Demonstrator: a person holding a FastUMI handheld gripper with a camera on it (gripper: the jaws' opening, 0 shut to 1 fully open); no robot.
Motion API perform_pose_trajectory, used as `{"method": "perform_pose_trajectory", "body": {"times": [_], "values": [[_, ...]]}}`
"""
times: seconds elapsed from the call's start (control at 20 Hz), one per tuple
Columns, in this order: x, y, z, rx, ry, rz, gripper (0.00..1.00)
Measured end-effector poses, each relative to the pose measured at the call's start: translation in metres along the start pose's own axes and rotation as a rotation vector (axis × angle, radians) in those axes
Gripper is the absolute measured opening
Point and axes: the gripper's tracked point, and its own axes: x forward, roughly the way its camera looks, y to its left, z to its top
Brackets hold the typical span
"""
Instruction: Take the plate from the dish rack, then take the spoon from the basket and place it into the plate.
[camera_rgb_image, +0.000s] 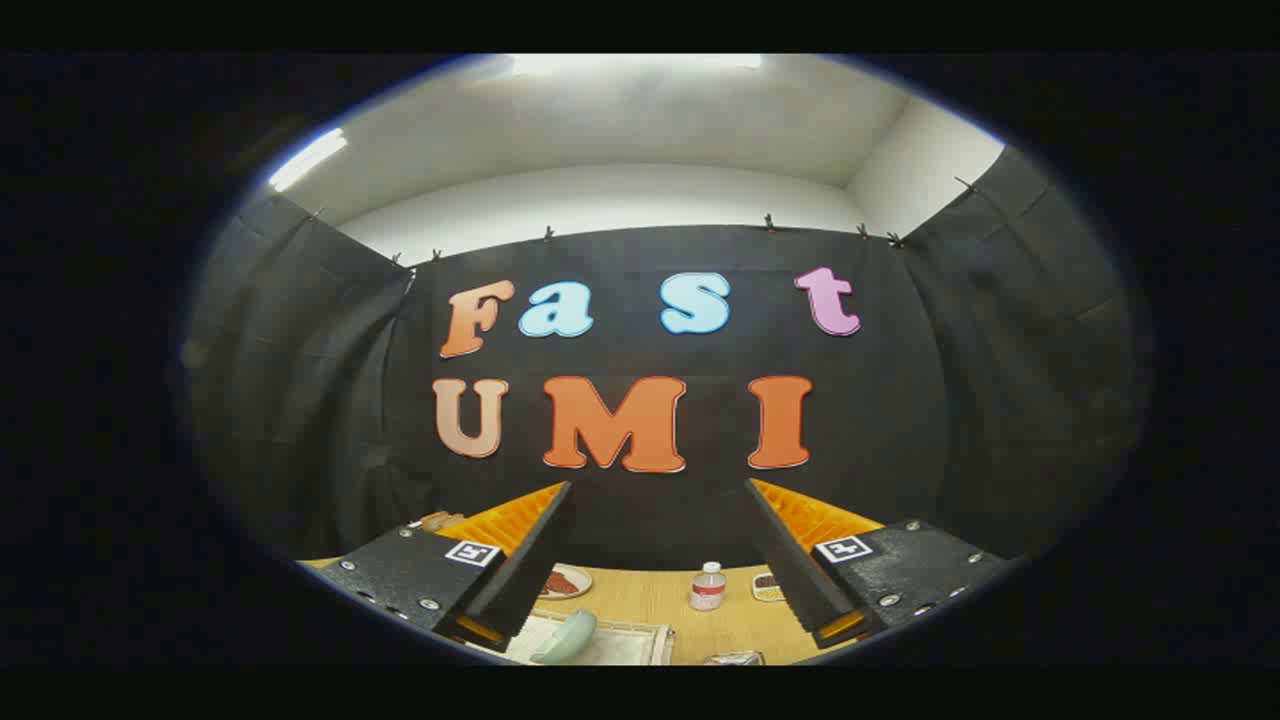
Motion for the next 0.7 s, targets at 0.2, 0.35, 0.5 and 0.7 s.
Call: {"method": "perform_pose_trajectory", "body": {"times": [0.2, 0.35, 0.5, 0.7], "values": [[0.000, 0.003, 0.004, -0.015, -0.005, 0.013, 0.98], [0.000, 0.002, 0.008, -0.011, 0.000, 0.019, 0.98], [0.000, 0.000, 0.010, -0.011, 0.001, 0.012, 0.98], [-0.003, 0.007, 0.012, -0.015, 0.002, 0.031, 0.99]]}}
